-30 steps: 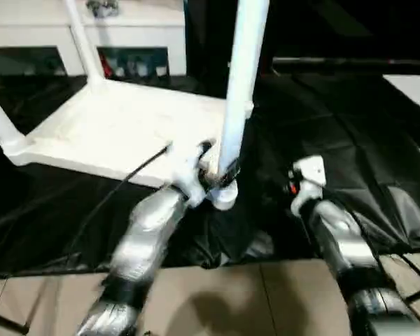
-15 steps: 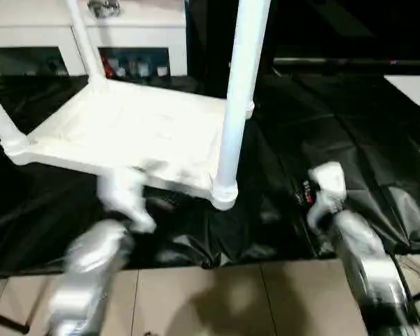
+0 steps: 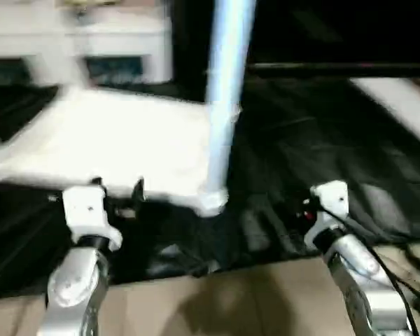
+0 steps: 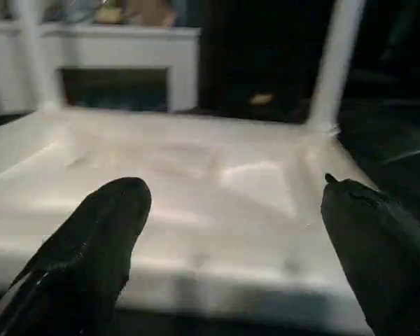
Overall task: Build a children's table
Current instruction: Rotate table base
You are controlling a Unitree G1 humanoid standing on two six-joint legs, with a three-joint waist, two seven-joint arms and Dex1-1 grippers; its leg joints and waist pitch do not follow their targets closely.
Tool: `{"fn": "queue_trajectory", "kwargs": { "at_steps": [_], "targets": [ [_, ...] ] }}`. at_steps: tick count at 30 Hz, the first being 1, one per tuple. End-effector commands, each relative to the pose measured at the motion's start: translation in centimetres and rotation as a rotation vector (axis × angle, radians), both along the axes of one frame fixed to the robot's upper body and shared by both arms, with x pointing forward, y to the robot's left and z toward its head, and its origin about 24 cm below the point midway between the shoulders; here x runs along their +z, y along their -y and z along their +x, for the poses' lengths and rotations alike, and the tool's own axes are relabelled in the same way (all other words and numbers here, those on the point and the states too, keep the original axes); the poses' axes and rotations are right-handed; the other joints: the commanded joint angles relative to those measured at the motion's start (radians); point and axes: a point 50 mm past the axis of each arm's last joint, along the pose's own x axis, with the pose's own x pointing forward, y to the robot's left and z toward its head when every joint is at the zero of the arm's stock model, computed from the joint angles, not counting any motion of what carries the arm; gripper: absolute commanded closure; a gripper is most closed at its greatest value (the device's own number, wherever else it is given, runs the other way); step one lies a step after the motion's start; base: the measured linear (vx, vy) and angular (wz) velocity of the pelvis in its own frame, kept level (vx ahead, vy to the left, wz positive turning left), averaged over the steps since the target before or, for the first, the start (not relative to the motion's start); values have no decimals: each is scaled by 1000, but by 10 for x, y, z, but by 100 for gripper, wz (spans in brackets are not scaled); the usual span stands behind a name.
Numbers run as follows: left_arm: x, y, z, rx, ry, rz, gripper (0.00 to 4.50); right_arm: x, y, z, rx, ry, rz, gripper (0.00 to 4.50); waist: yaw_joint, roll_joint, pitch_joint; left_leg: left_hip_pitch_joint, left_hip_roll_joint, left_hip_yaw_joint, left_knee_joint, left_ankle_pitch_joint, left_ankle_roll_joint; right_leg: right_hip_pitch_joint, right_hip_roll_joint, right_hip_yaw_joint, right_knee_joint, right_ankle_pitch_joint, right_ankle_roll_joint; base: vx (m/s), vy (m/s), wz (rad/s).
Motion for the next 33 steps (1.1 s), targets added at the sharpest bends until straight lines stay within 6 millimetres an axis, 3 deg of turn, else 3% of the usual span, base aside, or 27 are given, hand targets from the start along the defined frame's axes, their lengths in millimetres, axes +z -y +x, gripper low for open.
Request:
{"fn": "queue_trajectory", "kwargs": {
  "at_steps": [1, 2, 3, 4, 5, 6, 7, 8, 9, 11, 12, 13, 14, 15, 16, 18, 19, 20, 21, 22, 23, 24, 25, 26, 27, 29, 33],
  "targets": [
    [-2, 0, -3, 16, -18, -5, 5, 5, -1, 4, 5, 8, -13, 125, 25, -8, -24, -39, -64, 15, 61, -431, 123, 5, -138, 30, -223, -1052, 68, 46, -22, 39],
    [-2, 0, -4, 16, -17, -4, 5, 6, -1, 4, 11, 9, -18, 125, 16, -16, -25, -50, -54, 8, 122, -310, 137, 10, -184, 33, -245, -1135, 33, 85, 18, 52],
    [-3, 1, -4, 16, -21, -3, 5, 5, -2, 4, 15, 9, -21, 125, 23, -9, -45, -129, -19, -16, 116, -193, 157, 102, -219, 48, -214, -1006, -44, 123, 41, 55],
    [-3, 1, -5, 15, -24, -5, 5, 5, -2, 4, 19, 6, -21, 125, 34, 7, -37, -118, -8, -19, 66, -199, 174, 109, -186, 9, -211, -856, -93, 123, 41, 55],
    [-4, 1, -5, 16, -26, -3, 5, 5, -3, 4, 21, 6, -24, 125, 28, 32, -43, -136, -17, -34, 11, -204, 199, 137, -110, -41, -180, -677, -105, 148, 47, 56],
    [-4, 2, -6, 17, -29, -1, 5, 5, -3, 3, 23, 8, -30, 125, 28, 42, -46, -114, -29, -37, -7, -212, 214, 133, -76, -58, -175, -596, -109, 219, 31, 67],
    [-4, 2, -6, 18, -29, -6, 5, 4, -2, 3, 8, -2, -17, 125, -12, 76, -71, 63, 26, -72, -42, -281, 207, 26, -1, -50, -99, -394, -155, 219, 31, 67],
    [-4, 2, -6, 18, -29, -10, 5, 4, -1, 3, -4, -10, -6, 125, -35, 63, -65, 96, 73, -135, -74, -324, 246, -10, 25, -38, -28, -267, -154, 256, 6, 58],
    [-4, 2, -6, 17, -30, -7, 5, 4, -1, 3, -8, -15, -1, 125, -30, 60, -72, 144, 129, -173, -77, -262, 324, -78, 15, 10, 53, -147, -91, 224, 0, 19],
    [-4, 2, -6, 18, -31, -8, 5, 3, 0, 2, -5, -17, -2, 125, -24, 49, -62, 129, 110, -151, -68, -98, 455, -135, -5, 37, 100, -57, -10, 212, -5, 12],
    [-4, 2, -6, 18, -33, -6, 5, 3, -1, 2, 1, -16, -7, 125, -18, 34, -51, 97, 68, -96, -87, -60, 474, -134, -4, 41, 83, 23, -17, 191, -32, -3],
    [-4, 2, -7, 17, -34, -4, 5, 3, -1, 1, 5, -17, -8, 125, -18, -5, -62, 68, -14, -38, -62, -115, 412, -89, -24, 75, -18, 95, -68, 191, -32, -3],
    [-4, 2, -7, 17, -34, -4, 5, 3, -1, 1, 5, -17, -8, 125, -6, -33, -72, 34, -69, -9, -33, -192, 372, -27, -34, 122, -48, 26, -73, 187, -63, 12],
    [-5, 3, -7, 18, -38, -5, 5, 2, -1, 1, 9, -19, -16, 125, 38, -47, -55, 23, -137, 14, 97, -276, 280, 21, -126, 252, -172, -442, -214, 209, -54, 20],
    [-5, 4, -7, 8, -40, -27, 5, 1, 1, 0, 9, -22, -19, 125, 51, -47, -72, -44, -109, -35, 158, -169, 212, 102, -158, 286, -153, -477, -376, 209, -54, 20],
    [-7, 10, -6, -74, -56, -19, 5, 2, 8, 0, 5, -20, -28, 125, 55, -51, -65, -103, -100, -59, 174, -19, 135, 112, -122, 268, -115, -31, -477, 197, -3, 13],
    [-7, 13, -5, -105, -52, -10, 5, 3, 10, 0, 4, -21, -30, 125, 66, -33, -69, -104, -83, -65, 134, 88, 113, 90, -99, 238, -99, 245, -492, 177, 4, 18],
    [-7, 15, -4, -149, -46, -11, 5, 3, 12, 0, 9, -21, -26, 125, 64, -7, -65, -98, -63, -60, 34, 225, 123, 58, -30, 162, -74, 326, -422, 122, 3, 18],
    [-6, 17, -3, -215, -41, -32, 5, 5, 15, 0, 17, -19, -23, 125, 68, 19, -76, -88, -53, -55, -8, 334, 137, 50, 3, 128, -45, 352, -355, 0, 0, 0],
    [-5, 18, -2, -250, -40, -48, 5, 6, 16, 0, 23, -18, -21, 125, 56, 64, -79, -52, 22, -93, -14, 388, 220, -25, 49, 92, 5, 296, -202, 0, 0, 0],
    [-4, 20, 0, -307, -33, -63, 5, 7, 18, 0, 39, -20, -16, 125, 52, 68, -91, -20, 76, -119, -6, 413, 250, -53, 25, 103, 22, 226, -159, 0, 0, 0],
    [-3, 23, 3, -413, -40, -55, 5, 8, 21, 0, 68, -28, -11, 125, 61, 60, -95, -13, 91, -127, 9, 546, 289, -67, -15, 126, 14, 232, -125, 62, 52, 11],
    [-3, 26, 4, -484, -46, -45, 5, 9, 24, -1, 89, -33, -7, 125, 68, 43, -101, -28, 44, -97, 20, 577, 285, -53, -20, 126, -11, 294, -111, 62, 52, 11],
    [-4, 29, 8, -605, -79, -9, 5, 11, 30, -2, 132, -47, -17, 125, 79, 29, -90, -63, -8, -57, 12, 439, 241, -31, -21, 127, -27, 327, -123, 11, 57, -4],
    [-4, 32, 11, -678, -102, 9, 5, 12, 34, -2, 156, -51, -31, 125, 81, 22, -87, -78, -19, -45, 3, 341, 218, -14, -23, 129, -31, 321, -127, 0, 0, 0],
    [-3, 33, 17, -751, -123, 37, 5, 15, 42, -2, 174, -53, -54, 125, 88, 28, -75, -66, -3, -29, -33, -43, 123, -11, -36, 131, -56, 112, -175, -32, 4, 0],
    [-4, 32, 34, -777, -150, 92, 5, 22, 56, 1, 168, -39, -113, 125, 62, 38, -65, -58, 3, -21, -64, -283, 57, -11, -38, 128, -80, -156, -192, -60, 6, -3]
  ]
}}
